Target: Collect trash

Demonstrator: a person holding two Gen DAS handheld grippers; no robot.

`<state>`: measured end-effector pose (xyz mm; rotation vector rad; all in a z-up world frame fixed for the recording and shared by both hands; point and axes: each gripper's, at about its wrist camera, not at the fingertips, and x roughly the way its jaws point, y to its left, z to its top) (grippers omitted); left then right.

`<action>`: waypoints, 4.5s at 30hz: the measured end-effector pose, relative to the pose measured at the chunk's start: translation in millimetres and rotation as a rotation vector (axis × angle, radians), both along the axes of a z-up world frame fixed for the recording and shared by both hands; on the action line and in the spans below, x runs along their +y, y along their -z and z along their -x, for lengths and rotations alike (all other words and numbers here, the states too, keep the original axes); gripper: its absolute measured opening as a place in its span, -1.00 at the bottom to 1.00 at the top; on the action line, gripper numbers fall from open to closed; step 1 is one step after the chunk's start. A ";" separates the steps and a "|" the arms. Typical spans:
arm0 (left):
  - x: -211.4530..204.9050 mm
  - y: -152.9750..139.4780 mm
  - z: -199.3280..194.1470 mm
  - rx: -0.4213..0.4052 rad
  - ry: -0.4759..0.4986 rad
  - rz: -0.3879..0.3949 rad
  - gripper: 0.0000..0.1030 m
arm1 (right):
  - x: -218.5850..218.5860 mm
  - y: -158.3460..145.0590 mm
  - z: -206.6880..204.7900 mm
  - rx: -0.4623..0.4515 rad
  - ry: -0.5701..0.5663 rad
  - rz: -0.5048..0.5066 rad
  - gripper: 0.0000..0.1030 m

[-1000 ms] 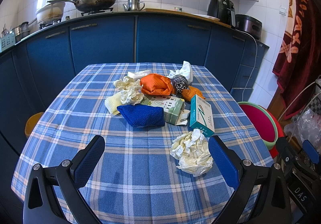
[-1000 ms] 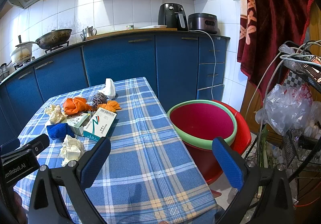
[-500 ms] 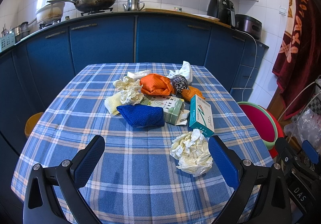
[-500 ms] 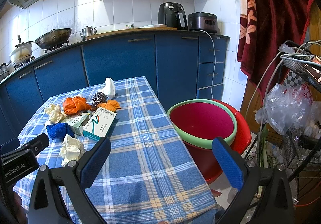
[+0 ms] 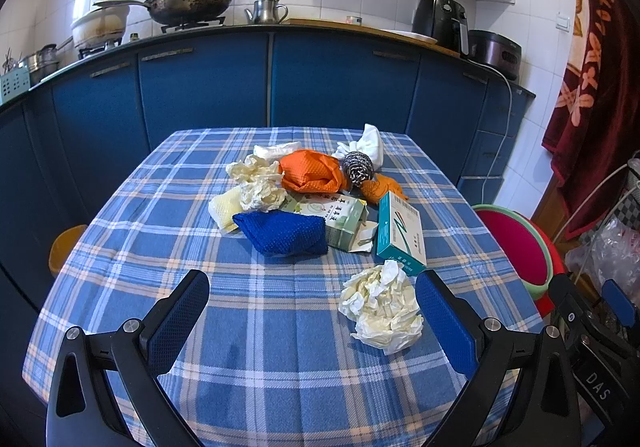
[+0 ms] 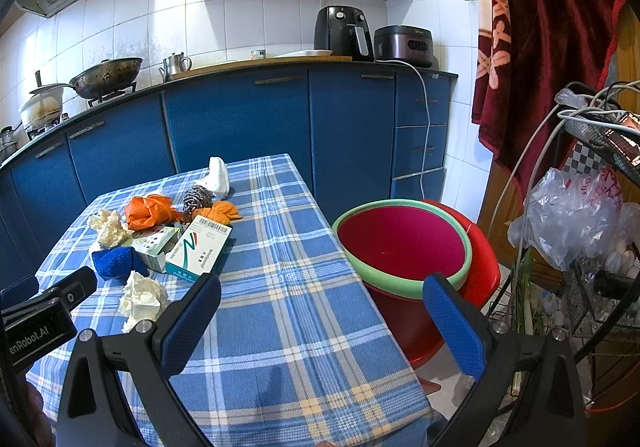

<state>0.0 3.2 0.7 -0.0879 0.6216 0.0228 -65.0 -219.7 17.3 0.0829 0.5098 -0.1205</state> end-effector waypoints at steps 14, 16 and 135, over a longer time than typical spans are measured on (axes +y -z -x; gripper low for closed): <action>8.7 -12.9 -10.5 0.000 -0.010 -0.003 0.99 | -0.6 -6.2 -6.3 -0.005 -0.006 -0.006 1.00; 12.9 -15.2 -13.9 0.001 -0.016 -0.005 0.99 | 3.4 -11.2 -10.5 -0.005 -0.009 -0.011 1.00; 49.0 -3.3 -116.3 0.095 0.157 0.222 -0.47 | 54.5 42.5 -151.9 0.361 -0.234 -0.113 0.03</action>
